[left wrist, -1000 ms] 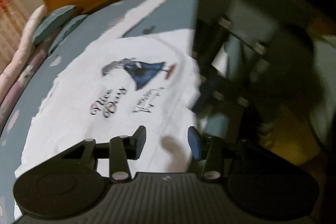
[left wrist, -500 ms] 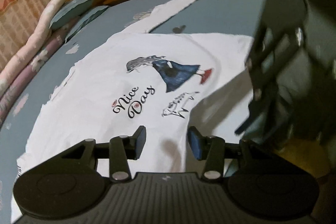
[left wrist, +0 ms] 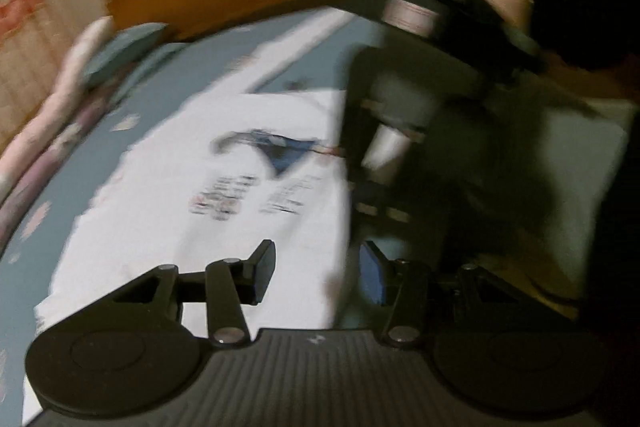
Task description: Fold clothes
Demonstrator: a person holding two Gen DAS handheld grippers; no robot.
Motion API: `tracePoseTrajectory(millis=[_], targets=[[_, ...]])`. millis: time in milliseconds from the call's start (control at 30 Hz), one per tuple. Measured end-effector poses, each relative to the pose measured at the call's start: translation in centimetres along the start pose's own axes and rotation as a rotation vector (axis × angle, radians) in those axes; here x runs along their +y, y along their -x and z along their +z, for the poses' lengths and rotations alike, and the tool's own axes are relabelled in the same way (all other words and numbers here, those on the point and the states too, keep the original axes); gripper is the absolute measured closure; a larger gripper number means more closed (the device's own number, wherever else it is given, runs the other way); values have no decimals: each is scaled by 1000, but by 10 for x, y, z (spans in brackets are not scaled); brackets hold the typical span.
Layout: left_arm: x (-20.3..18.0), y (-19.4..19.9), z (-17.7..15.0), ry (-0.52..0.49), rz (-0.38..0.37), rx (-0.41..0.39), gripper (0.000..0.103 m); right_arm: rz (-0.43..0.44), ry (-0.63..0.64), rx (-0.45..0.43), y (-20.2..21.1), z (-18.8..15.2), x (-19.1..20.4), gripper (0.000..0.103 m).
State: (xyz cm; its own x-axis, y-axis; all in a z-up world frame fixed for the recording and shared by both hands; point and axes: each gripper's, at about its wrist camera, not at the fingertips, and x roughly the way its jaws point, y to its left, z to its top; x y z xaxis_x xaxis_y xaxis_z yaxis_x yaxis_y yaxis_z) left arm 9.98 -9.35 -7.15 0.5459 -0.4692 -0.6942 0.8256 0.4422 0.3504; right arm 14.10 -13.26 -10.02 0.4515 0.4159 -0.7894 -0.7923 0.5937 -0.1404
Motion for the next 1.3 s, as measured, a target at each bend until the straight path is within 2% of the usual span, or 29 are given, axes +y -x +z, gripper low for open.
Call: tracePoseTrajectory(millis=[100,200,333,433,500,700,767,800,867,933,1000,1100,1200,1267,1300], targets=[[-22,-15,-2,-87,-40,36,54,8,-18,11,-4,0,-4,100],[-30,-31,0,-115,-56,52,53,-1,-31,9,-3,3,-9,100],[-31,-50,0,-150,-2,75,54,-34,-30,-1,3,6,-12,100],[-23,-54,5,-136,0,76,63,-49,-25,-3,7,8,-14,97],[-19,-55,7,-150,10,89,64,-55,-26,-3,9,8,-14,96],[-20,-55,0,-266,-4,147,64,-56,-41,-5,13,3,-16,95],[-20,-55,-4,-305,26,160,64,-58,-42,-8,13,3,-15,95],[-21,-56,-7,-330,52,168,70,-58,-41,-10,14,3,-15,94],[-16,-60,-8,-323,80,178,79,-58,-37,-15,15,3,-13,92],[-13,-57,-9,-282,68,169,79,-47,-22,-26,17,4,-10,86],[-8,-55,-8,-248,62,161,79,-19,-6,-45,21,6,-5,71],[-2,-55,-7,-203,61,156,79,27,17,-55,19,8,2,63],[4,-55,-7,-157,59,153,79,28,60,-19,6,7,11,63],[3,-53,-7,-149,57,150,79,-40,104,0,-1,6,17,65],[2,-52,-7,-152,55,150,78,-63,110,-11,-1,6,18,74]])
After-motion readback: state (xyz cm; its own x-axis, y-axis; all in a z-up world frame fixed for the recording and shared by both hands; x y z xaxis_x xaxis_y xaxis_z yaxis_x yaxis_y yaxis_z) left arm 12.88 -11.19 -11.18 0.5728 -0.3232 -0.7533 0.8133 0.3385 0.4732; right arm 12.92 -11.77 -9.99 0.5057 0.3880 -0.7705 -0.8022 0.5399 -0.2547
